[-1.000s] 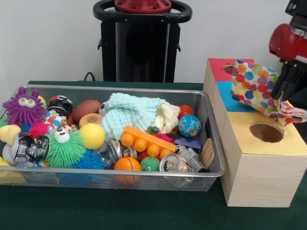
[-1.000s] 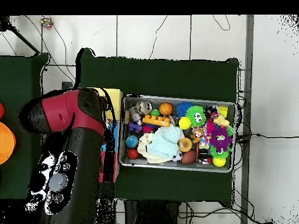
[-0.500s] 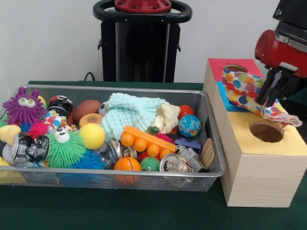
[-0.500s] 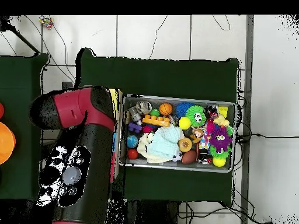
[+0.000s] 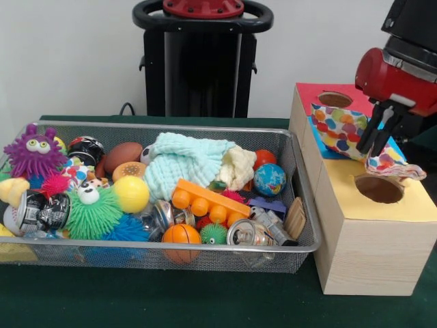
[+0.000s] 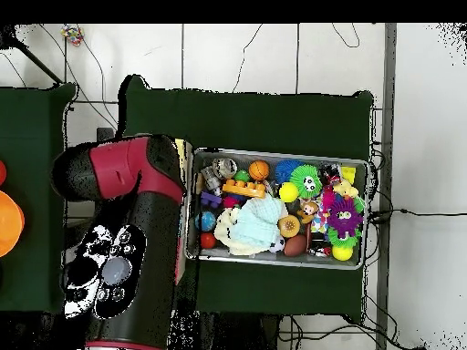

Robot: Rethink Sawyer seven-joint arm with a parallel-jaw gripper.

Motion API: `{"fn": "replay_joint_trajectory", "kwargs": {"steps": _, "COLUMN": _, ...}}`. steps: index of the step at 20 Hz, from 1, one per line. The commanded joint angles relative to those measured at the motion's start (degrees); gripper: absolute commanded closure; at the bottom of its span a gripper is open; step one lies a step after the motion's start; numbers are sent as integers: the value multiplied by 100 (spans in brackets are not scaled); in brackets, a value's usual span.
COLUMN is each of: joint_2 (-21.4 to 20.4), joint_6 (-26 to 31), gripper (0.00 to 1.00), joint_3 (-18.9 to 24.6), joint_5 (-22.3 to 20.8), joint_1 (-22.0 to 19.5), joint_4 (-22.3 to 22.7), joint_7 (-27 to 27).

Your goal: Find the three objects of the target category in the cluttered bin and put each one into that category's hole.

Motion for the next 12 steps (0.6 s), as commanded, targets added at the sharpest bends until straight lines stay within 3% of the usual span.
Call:
{"fn": "replay_joint_trajectory", "kwargs": {"steps": 1, "joint_2": 305, "joint_6": 568, "gripper": 100, "joint_3": 152, "joint_5": -252, "joint_1": 116, "joint_4": -5, "joint_7": 585}}
{"fn": "replay_joint_trajectory", "kwargs": {"steps": 12, "joint_2": 551, "joint_6": 307, "gripper": 100, "joint_3": -51, "joint_5": -250, "joint_1": 287, "joint_4": -106, "joint_7": 749}}
